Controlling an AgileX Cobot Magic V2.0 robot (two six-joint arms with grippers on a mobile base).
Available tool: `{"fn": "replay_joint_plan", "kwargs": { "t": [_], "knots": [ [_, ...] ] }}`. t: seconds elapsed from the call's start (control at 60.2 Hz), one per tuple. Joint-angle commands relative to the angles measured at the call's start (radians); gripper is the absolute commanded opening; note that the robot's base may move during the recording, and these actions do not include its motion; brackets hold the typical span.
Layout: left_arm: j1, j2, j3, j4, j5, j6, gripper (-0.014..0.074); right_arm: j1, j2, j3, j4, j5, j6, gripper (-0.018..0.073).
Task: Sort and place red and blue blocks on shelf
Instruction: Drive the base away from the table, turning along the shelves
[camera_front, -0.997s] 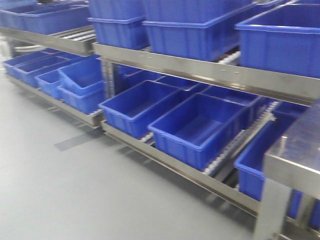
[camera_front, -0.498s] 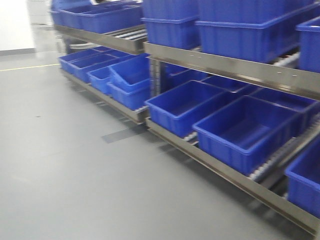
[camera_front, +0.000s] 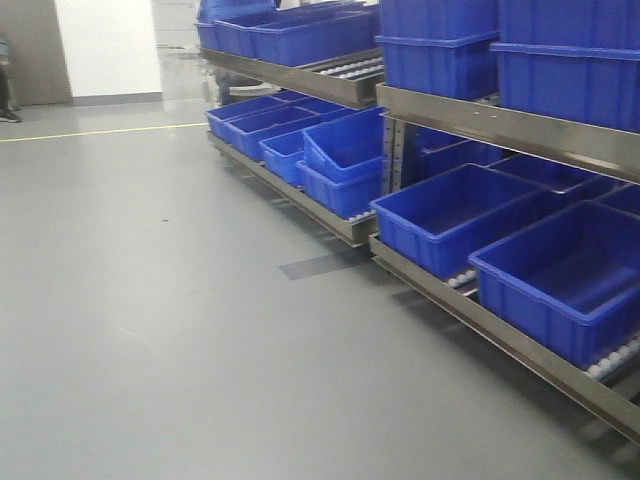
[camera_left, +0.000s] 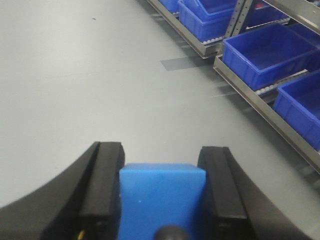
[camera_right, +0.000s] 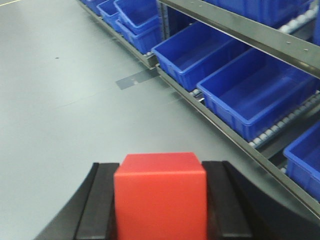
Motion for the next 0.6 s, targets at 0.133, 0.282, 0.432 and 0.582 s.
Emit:
{"fn": "replay_joint_plan", "kwargs": {
  "t": [0.133,0.282,0.432,0.582],
  "knots": [
    [-0.001,-0.004,-0.031,0.003,-0.085,-0.009,0.0127,-0.006,-0.009,-0.030,-0.012,-0.084,-0.004,0.0062],
    [-0.001,-0.004,-0.031,0.003,-0.085,-0.009,0.0127,-0.006,-0.009,-0.030,-0.012,-0.084,-0.004,0.0062],
    [-0.001,-0.004,-0.031,0.003,-0.085,-0.009,0.0127,-0.002,-0.009,-0.030,-0.012,-0.084,-0.004,0.0062],
    [-0.001,-0.004,-0.031,0.003,-0.085,-0.009,0.0127,-0.002,-0.009,-0.030,-0.012,-0.084,-0.004,0.0062]
  ]
}}
